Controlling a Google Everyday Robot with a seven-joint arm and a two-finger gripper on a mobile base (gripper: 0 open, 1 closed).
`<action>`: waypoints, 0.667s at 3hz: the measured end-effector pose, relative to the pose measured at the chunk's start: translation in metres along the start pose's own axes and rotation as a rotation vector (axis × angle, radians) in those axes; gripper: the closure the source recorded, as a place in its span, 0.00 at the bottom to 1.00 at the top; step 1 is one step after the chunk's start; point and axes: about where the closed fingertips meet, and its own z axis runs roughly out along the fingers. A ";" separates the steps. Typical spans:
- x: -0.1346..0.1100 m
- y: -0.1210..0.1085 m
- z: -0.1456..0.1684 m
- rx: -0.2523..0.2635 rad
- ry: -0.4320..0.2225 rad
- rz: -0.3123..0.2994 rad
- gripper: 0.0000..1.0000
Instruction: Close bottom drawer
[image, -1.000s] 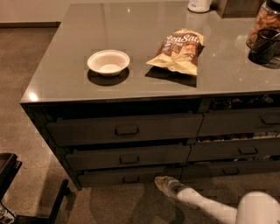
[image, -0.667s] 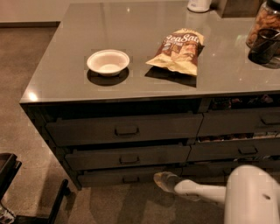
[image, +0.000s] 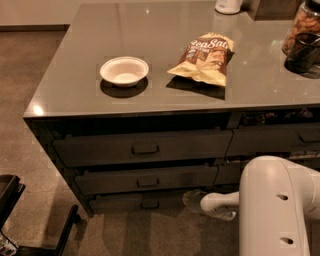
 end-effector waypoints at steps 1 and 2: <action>0.001 0.000 0.000 0.001 0.001 0.002 0.58; 0.001 0.001 0.000 0.000 0.001 0.002 0.35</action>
Offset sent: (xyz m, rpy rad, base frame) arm -0.0005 -0.0010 -0.0002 0.0007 0.0003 -0.0023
